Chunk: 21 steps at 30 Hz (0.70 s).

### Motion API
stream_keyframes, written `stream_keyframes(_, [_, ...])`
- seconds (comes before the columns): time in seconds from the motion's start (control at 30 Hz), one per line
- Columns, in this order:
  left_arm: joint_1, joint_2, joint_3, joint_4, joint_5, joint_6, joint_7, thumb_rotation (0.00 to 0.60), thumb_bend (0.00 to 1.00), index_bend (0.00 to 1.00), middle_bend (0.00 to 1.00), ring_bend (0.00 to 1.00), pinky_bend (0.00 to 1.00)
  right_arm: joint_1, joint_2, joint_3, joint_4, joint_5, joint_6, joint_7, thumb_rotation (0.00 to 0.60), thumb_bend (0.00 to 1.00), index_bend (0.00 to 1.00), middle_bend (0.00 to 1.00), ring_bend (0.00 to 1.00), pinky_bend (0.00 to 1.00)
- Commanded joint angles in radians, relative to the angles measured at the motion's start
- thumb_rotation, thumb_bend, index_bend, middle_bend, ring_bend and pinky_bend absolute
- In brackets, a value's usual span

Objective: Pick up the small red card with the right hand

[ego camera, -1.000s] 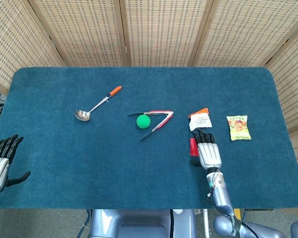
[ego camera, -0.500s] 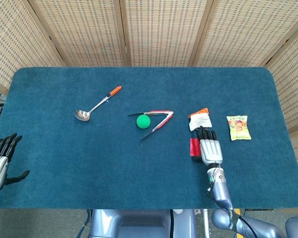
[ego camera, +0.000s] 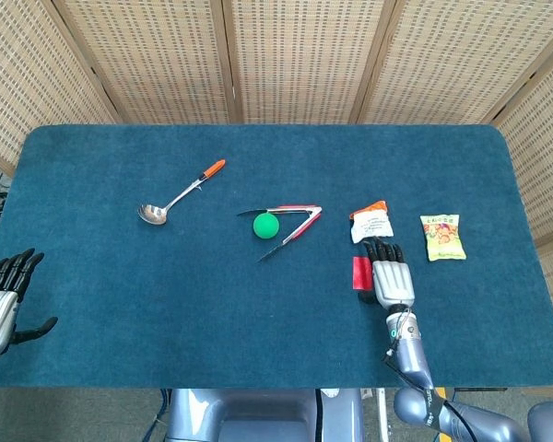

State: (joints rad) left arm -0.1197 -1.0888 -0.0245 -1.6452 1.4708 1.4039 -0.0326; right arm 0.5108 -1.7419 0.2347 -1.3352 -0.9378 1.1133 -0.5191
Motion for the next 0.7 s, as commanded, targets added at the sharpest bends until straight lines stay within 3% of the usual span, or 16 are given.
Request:
stream_keyframes(0.03, [0.001, 0.002, -0.001, -0.003, -0.004, 0.001, -0.003, 0.600, 0.22, 0.00, 0.00, 0.00, 0.00, 0.005, -0.006, 0.000, 0.011, 0.002, -0.005, 0.003, 0.600, 0.25, 0.00, 0.00, 0.00, 0.00])
stream_keyframes(0.7, [0.003, 0.000, -0.002, -0.012, 0.005, 0.012, 0.005, 0.600, 0.22, 0.00, 0.00, 0.00, 0.00, 0.036, 0.001, 0.028, 0.082, 0.011, -0.027, 0.026, 0.600, 0.26, 0.00, 0.00, 0.00, 0.00])
